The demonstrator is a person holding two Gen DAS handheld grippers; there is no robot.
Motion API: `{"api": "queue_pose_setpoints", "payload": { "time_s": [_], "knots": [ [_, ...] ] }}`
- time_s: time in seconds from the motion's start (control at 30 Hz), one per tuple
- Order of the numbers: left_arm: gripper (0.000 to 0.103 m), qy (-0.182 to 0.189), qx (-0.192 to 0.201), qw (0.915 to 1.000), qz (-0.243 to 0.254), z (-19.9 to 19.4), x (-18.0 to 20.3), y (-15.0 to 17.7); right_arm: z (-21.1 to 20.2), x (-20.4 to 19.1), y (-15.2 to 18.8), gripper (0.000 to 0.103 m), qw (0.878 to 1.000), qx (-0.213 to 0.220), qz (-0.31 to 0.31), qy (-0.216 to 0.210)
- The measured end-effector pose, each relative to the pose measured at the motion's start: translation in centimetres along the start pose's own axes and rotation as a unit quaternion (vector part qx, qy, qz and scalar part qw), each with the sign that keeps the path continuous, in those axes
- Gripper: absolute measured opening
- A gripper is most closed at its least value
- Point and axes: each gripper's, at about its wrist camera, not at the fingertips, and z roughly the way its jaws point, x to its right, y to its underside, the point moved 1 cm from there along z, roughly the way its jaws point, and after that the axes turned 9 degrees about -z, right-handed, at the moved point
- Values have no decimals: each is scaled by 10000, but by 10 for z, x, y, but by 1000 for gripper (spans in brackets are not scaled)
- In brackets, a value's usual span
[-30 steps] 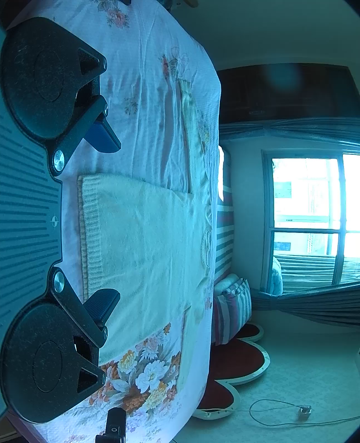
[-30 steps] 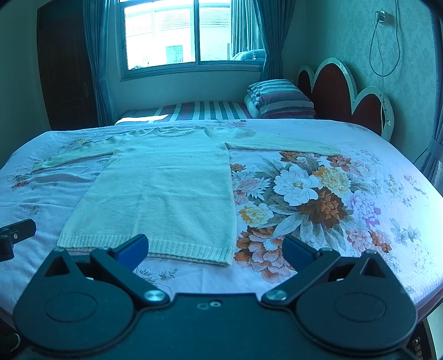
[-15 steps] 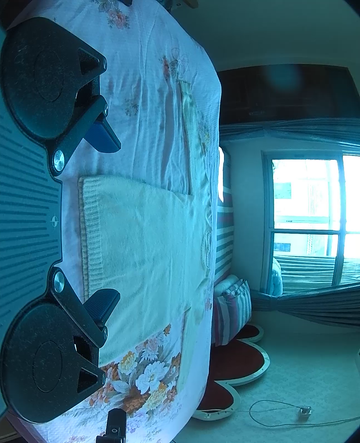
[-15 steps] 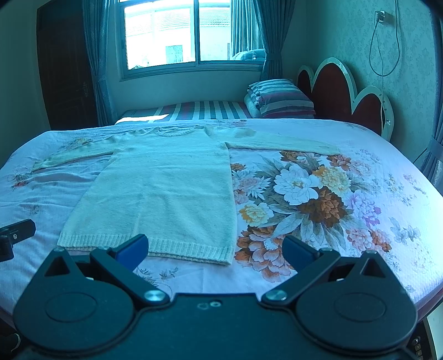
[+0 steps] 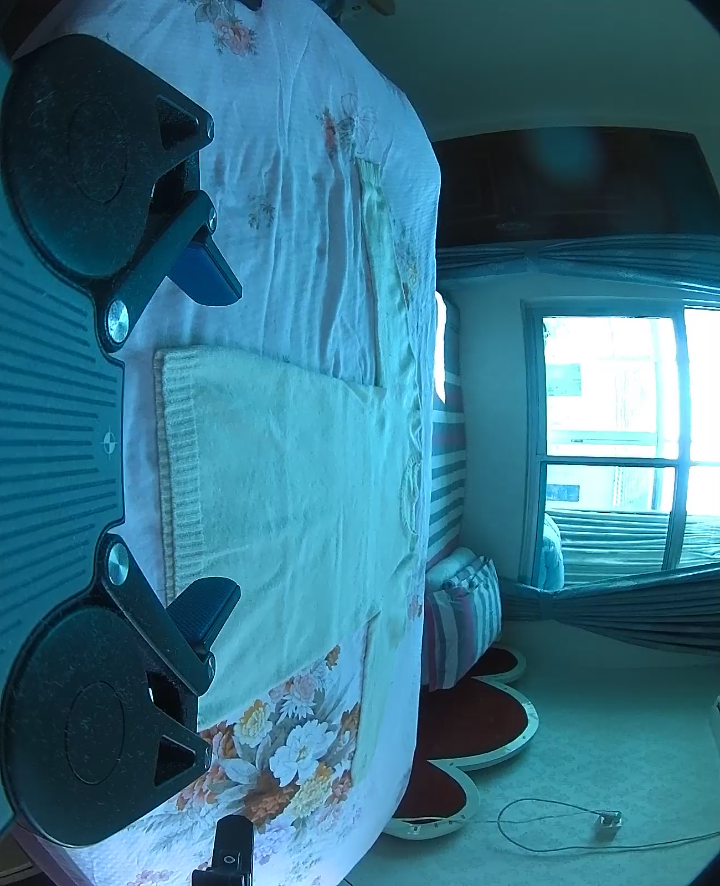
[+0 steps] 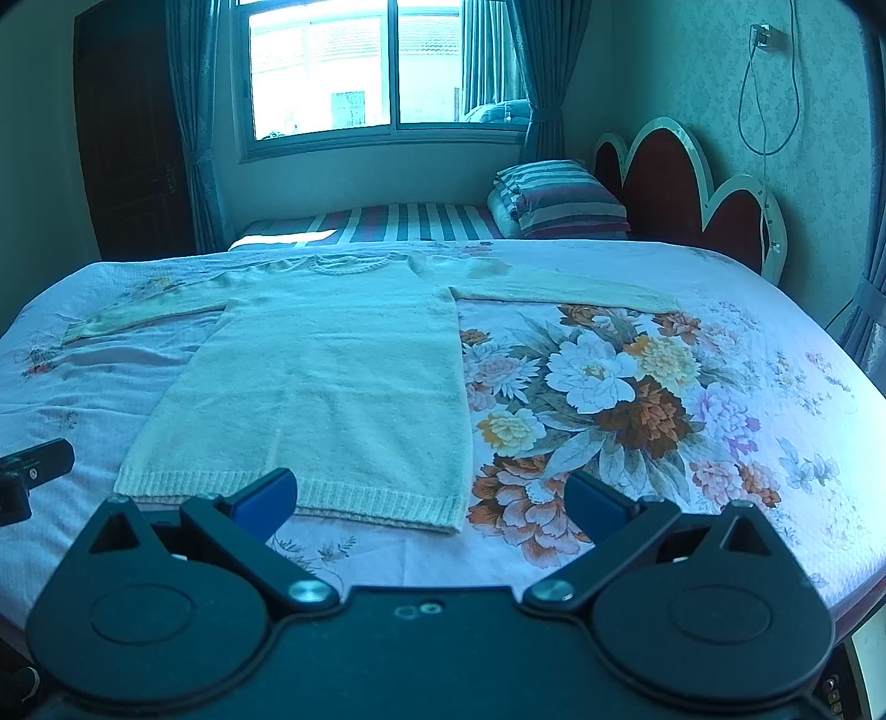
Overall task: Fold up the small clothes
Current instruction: 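Grasp the sleeve cuff with the right gripper and lift it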
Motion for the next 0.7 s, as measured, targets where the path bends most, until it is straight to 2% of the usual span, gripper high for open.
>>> {"api": "queue_pose_setpoints", "payload": {
  "time_s": [0.47, 0.7],
  "knots": [
    [103, -18, -35, 10000, -72, 15, -2, -6, 9, 8, 0, 103, 10000, -6, 5, 86],
    [103, 17, 86, 9994, -329, 53, -4, -36, 42, 47, -25, 103, 9982, 235, 363, 416]
  ]
}}
